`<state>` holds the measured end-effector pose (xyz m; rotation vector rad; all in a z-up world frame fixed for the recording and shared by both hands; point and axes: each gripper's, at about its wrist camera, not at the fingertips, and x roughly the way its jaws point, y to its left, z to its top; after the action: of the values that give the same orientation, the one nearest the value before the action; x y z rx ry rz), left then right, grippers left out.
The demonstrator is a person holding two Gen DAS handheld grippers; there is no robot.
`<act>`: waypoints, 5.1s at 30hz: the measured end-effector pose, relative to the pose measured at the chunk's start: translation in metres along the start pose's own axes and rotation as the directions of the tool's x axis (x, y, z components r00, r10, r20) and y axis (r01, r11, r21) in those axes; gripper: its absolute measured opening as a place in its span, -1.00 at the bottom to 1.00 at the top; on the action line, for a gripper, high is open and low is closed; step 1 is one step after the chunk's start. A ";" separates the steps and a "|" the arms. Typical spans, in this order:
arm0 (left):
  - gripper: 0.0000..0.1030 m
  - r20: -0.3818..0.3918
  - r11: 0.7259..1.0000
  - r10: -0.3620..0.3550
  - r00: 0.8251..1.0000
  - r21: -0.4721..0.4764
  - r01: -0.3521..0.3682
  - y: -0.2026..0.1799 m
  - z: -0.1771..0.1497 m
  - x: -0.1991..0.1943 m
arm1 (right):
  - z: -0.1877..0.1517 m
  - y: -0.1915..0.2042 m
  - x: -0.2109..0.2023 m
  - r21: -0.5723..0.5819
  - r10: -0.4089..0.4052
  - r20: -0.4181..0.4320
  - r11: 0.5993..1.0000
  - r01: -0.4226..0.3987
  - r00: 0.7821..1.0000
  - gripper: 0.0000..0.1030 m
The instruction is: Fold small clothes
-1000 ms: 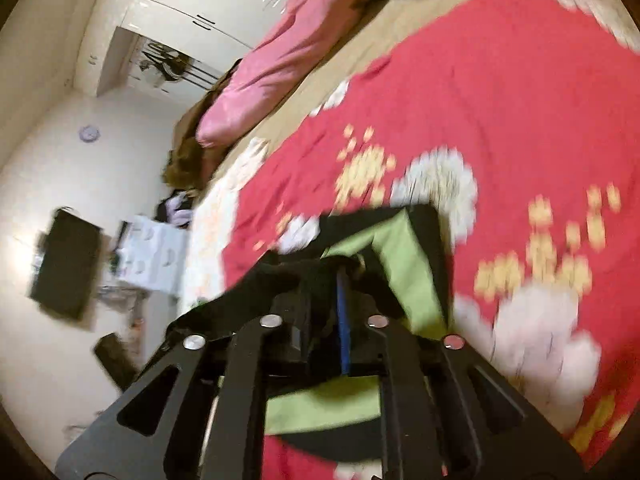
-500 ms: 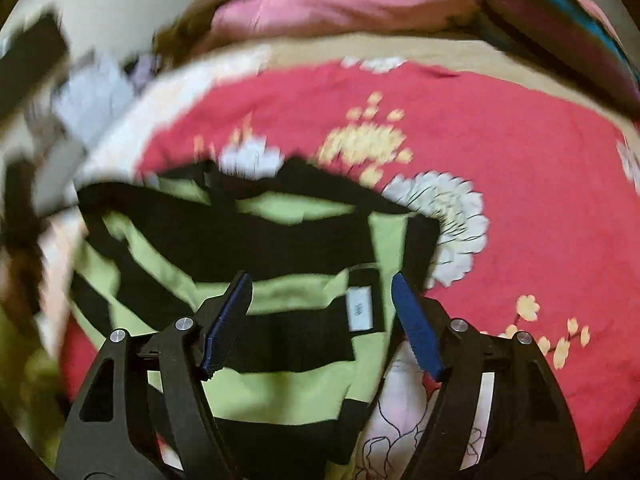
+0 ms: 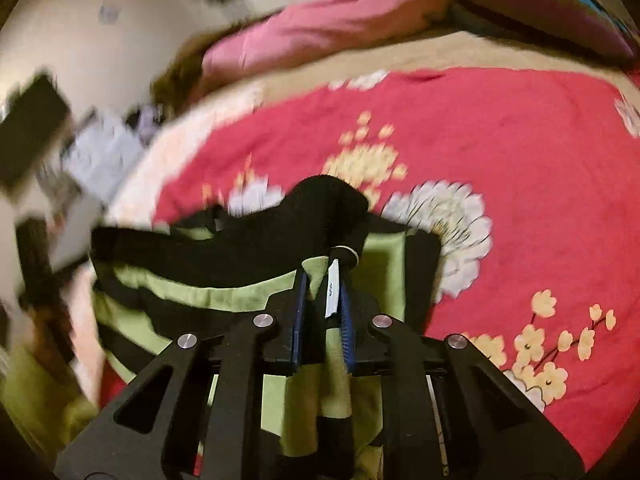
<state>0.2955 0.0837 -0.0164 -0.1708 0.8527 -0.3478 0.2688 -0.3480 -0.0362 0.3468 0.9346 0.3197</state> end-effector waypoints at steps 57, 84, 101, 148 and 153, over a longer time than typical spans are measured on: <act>-0.79 -0.066 0.990 0.035 0.997 -0.137 -0.044 0.006 -0.086 -0.036 | -0.087 0.057 -0.013 -0.193 -0.188 -0.006 0.964 0.183 0.982 0.44; -0.86 -0.102 0.943 0.221 0.970 0.275 -0.186 -0.033 -0.010 0.033 | -0.105 0.061 -0.008 -0.172 -0.146 -0.033 0.975 0.138 0.989 0.47; 0.09 -0.001 0.960 0.278 0.961 -0.017 -0.278 -0.006 -0.039 -0.007 | -0.100 0.053 -0.017 -0.127 -0.138 0.010 0.982 0.138 0.990 0.50; 0.91 -0.040 0.940 0.332 0.943 -0.065 -0.334 -0.013 -0.085 -0.062 | -0.114 0.162 -0.038 -0.326 -0.088 0.074 0.939 0.107 0.993 0.82; 0.91 -0.083 0.946 0.274 0.958 -0.157 -0.284 0.018 -0.079 -0.052 | -0.136 0.204 -0.007 -0.437 -0.067 0.020 0.897 0.069 0.998 0.82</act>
<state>0.2080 0.1191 -0.0356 -0.1934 0.9527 -0.0146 0.1292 -0.1469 -0.0193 -0.1008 0.8399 0.4540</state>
